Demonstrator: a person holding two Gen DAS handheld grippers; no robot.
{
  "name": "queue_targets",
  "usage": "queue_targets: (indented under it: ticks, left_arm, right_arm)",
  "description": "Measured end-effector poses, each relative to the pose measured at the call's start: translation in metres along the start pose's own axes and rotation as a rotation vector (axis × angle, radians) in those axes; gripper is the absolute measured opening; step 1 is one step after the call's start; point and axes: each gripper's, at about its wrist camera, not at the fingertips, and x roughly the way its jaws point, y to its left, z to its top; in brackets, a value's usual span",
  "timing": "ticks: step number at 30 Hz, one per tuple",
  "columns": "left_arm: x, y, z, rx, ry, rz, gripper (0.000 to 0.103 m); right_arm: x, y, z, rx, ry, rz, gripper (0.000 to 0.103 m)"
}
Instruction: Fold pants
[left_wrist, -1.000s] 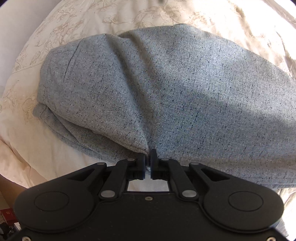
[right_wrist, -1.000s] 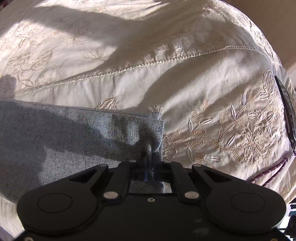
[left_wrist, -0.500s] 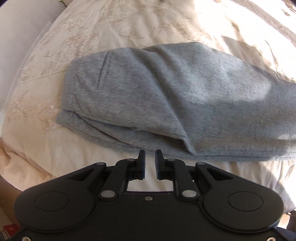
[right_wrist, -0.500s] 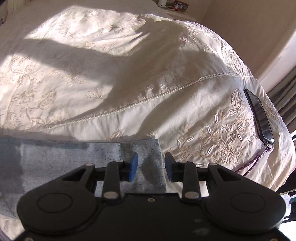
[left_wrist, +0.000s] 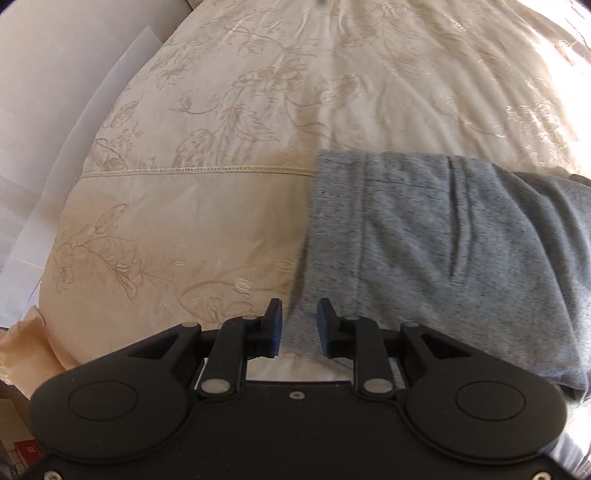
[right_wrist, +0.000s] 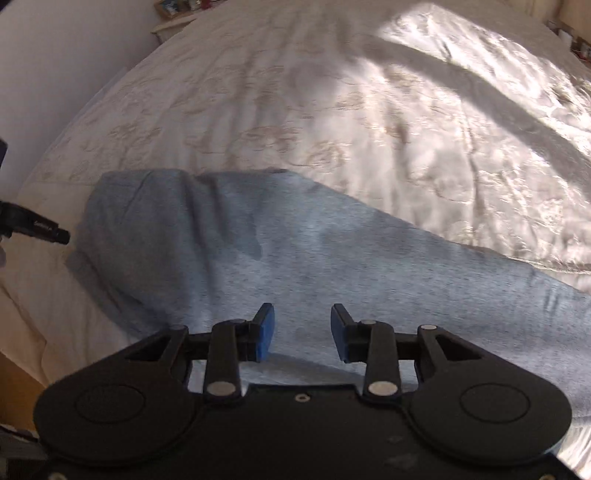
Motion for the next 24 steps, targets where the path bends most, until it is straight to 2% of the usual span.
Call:
queue_targets:
  ticks: [3,8,12,15,16,17,18,19,20,24]
  left_arm:
    - [0.010,0.019,0.003,0.030,0.016,0.010,0.032]
    - [0.018,0.051,-0.002,0.027,0.025,-0.012,0.032]
    - [0.025,0.071,-0.007,-0.002,0.040,-0.033,0.032]
    - [0.030,0.082,-0.009,-0.023,0.055,-0.047,0.032]
    - [0.032,0.085,-0.010,-0.028,0.058,-0.053,0.032]
    - [0.033,0.087,-0.010,-0.031,0.060,-0.059,0.032]
    - [0.033,0.089,-0.010,-0.032,0.060,-0.061,0.032]
    - [0.034,0.091,-0.009,-0.032,0.059,-0.063,0.032]
    - [0.033,0.093,-0.010,-0.033,0.057,-0.067,0.032]
    - [0.029,0.097,-0.007,-0.030,0.042,-0.075,0.032]
  right_arm:
    - [0.027,0.075,0.011,-0.165,-0.007,0.035,0.039]
    - [0.063,0.164,0.019,-0.451,-0.045,0.034,0.041]
    - [0.097,0.206,0.021,-0.641,-0.057,-0.038,0.042]
    - [0.120,0.221,0.015,-0.755,-0.035,-0.105,0.042]
    - [0.125,0.223,0.014,-0.779,-0.034,-0.121,0.041]
    - [0.129,0.224,0.013,-0.806,-0.040,-0.140,0.034]
    - [0.131,0.224,0.013,-0.823,-0.051,-0.151,0.031]
    - [0.129,0.221,0.017,-0.803,-0.050,-0.143,0.011]
    - [0.127,0.219,0.022,-0.770,-0.043,-0.125,0.007]
    - [0.089,0.199,0.047,-0.545,-0.033,0.007,0.006]
